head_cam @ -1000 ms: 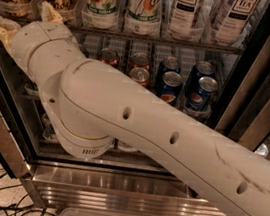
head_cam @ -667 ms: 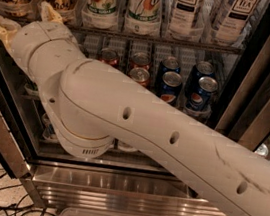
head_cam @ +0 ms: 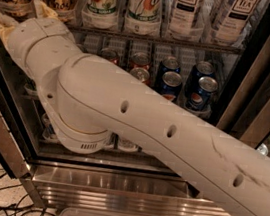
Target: Pick orange can from top shelf of fridge
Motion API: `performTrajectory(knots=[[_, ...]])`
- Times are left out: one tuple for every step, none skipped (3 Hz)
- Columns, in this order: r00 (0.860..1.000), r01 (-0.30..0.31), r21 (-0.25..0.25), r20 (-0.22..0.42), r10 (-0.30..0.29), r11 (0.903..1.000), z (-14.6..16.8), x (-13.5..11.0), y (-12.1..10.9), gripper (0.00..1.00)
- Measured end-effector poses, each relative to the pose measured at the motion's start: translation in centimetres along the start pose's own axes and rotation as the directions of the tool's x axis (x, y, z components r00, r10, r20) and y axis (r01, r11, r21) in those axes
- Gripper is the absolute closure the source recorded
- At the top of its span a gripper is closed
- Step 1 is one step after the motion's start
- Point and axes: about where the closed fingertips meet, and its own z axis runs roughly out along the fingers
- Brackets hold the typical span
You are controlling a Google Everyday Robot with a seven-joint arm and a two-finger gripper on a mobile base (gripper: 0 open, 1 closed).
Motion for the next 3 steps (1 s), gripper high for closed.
performTrajectory(knots=[[1.0, 0.002, -0.011, 0.001, -0.002, 0.9999, 0.5, 0.0, 0.1, 0.29], [1.0, -0.016, -0.018, 0.007, 0.016, 0.9997, 1.4, 0.3, -0.3, 0.28], [0.999, -0.035, -0.013, 0.024, 0.036, 0.9993, 2.4, 0.6, -0.9, 0.29]])
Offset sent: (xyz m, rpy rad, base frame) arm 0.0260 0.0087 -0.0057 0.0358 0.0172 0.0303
